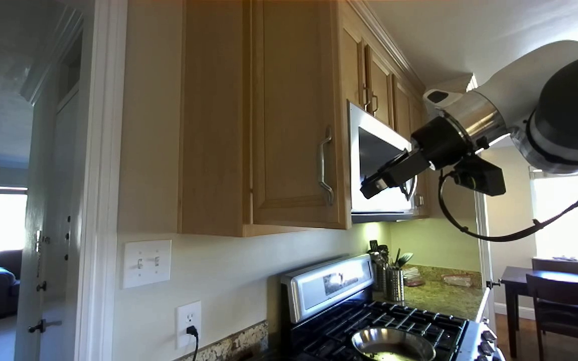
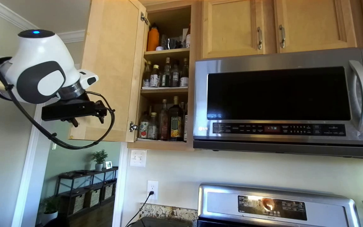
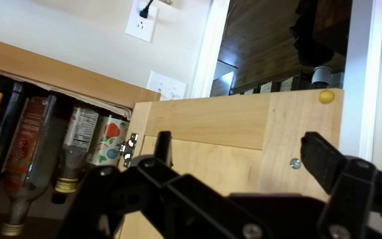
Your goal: Close the cupboard
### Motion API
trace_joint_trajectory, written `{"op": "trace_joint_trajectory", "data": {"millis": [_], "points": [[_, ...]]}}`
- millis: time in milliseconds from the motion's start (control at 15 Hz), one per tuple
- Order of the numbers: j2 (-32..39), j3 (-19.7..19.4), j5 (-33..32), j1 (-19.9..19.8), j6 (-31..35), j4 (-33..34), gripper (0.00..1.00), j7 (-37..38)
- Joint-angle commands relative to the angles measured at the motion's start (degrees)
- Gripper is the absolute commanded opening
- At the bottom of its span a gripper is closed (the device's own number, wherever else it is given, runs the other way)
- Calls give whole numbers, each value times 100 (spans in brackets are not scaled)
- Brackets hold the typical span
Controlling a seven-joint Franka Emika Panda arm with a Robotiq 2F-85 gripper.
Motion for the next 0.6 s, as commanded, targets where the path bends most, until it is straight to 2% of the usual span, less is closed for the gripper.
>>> {"op": "trace_joint_trajectory", "data": {"millis": [0, 133, 267, 533], "points": [[-344, -270, -370, -253, -217, -110, 100, 49], [-438, -459, -398, -251, -490, -73, 100, 14], [-575, -630, -280, -77, -1040, -32, 100, -39], [-761, -575, 18, 236, -1980, 35, 100, -34]]}}
